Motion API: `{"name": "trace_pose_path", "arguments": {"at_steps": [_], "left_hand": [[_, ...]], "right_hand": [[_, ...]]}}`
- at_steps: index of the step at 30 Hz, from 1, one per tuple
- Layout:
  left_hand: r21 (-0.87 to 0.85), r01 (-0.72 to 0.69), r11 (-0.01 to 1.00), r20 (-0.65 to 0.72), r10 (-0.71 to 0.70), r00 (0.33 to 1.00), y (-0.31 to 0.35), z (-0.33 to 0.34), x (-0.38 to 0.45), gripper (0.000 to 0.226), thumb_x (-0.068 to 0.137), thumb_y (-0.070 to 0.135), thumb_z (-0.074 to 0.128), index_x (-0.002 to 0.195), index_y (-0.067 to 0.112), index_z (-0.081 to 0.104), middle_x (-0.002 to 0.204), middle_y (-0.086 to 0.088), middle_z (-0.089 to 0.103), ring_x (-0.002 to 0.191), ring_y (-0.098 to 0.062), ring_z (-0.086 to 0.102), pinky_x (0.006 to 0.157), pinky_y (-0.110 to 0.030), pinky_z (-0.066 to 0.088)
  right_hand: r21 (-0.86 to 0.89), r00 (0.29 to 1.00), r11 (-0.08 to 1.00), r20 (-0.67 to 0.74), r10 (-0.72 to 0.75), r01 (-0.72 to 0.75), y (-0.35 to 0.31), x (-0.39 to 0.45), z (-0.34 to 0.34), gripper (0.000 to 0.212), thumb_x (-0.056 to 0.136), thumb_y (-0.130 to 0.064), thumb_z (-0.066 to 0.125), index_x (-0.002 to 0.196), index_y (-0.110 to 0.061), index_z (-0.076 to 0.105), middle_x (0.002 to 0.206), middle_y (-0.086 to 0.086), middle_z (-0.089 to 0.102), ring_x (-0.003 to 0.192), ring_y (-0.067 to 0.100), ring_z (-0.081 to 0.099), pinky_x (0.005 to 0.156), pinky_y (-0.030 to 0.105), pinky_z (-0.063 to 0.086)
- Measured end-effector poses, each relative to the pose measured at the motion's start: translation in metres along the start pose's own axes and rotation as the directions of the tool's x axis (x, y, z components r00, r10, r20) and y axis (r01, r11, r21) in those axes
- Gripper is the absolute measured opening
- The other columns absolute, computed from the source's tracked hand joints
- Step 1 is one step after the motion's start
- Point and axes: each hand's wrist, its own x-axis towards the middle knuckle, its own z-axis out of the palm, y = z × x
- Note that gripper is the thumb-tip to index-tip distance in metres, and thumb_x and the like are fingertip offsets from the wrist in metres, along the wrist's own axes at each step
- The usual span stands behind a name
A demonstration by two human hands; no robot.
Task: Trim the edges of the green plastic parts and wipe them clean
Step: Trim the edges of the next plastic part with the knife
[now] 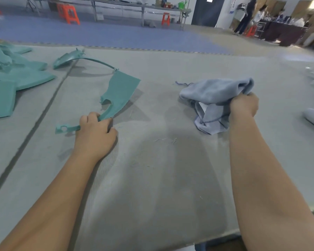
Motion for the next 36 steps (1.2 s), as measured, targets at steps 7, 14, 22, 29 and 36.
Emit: {"name": "trace_pose_path", "arguments": {"at_steps": [7, 14, 22, 29, 36], "left_hand": [[0.007, 0.008, 1.0, -0.012, -0.008, 1.0, 0.004, 0.0, -0.002, 0.032, 0.09, 0.025, 0.051, 0.118, 0.012, 0.06, 0.123, -0.014, 0.04, 0.114, -0.028, 0.03, 0.091, -0.044, 0.036], [-0.187, 0.193, 0.963, -0.233, -0.234, 0.944, -0.006, -0.012, -0.002, 0.033, 0.087, 0.013, 0.05, 0.115, -0.003, 0.053, 0.122, -0.025, 0.041, 0.111, -0.039, 0.033, 0.098, -0.047, 0.031], [-0.059, 0.134, 0.989, -0.235, -0.144, 0.961, -0.002, -0.008, -0.003, 0.039, 0.086, 0.014, 0.053, 0.122, -0.001, 0.051, 0.124, -0.021, 0.041, 0.112, -0.037, 0.033, 0.091, -0.047, 0.035], [-0.029, 0.125, 0.992, -0.284, -0.129, 0.95, 0.0, -0.008, -0.005, 0.047, 0.084, 0.01, 0.054, 0.129, -0.002, 0.048, 0.128, -0.023, 0.039, 0.114, -0.038, 0.033, 0.091, -0.048, 0.037], [-0.068, 0.128, 0.989, -0.427, -0.145, 0.893, -0.004, -0.019, -0.008, 0.059, 0.083, 0.006, 0.054, 0.14, -0.003, 0.041, 0.135, -0.027, 0.036, 0.117, -0.045, 0.034, 0.102, -0.046, 0.028]], "right_hand": [[0.68, 0.922, 0.694, 0.07, -0.381, 0.235, -0.069, -0.064, 0.023, 0.023, 0.094, -0.027, 0.047, 0.073, -0.022, 0.038, 0.073, 0.004, 0.047, 0.064, 0.016, 0.048, 0.06, 0.03, 0.045], [0.305, 0.359, 0.734, 0.719, -0.595, 0.607, -0.047, -0.152, 0.1, 0.031, 0.097, -0.015, 0.055, 0.128, -0.017, 0.05, 0.12, 0.008, 0.057, 0.086, -0.004, 0.06, 0.08, 0.021, 0.048], [-0.215, 0.801, 0.79, 0.347, -0.487, 0.574, 0.003, -0.106, 0.08, 0.031, 0.089, -0.01, 0.045, 0.108, -0.021, 0.067, 0.105, 0.002, 0.065, 0.105, 0.026, 0.06, 0.078, 0.031, 0.04], [-0.611, 0.969, 0.753, 0.131, -0.207, 0.244, 0.053, -0.063, 0.034, 0.041, 0.091, -0.017, 0.044, 0.13, -0.021, 0.056, 0.139, 0.014, 0.044, 0.133, 0.034, 0.034, 0.111, 0.047, 0.022], [-0.618, 0.966, 0.744, 0.118, -0.232, 0.254, 0.056, -0.062, 0.032, 0.039, 0.09, -0.014, 0.042, 0.125, -0.022, 0.058, 0.132, 0.014, 0.042, 0.124, 0.033, 0.034, 0.101, 0.042, 0.025]]}}
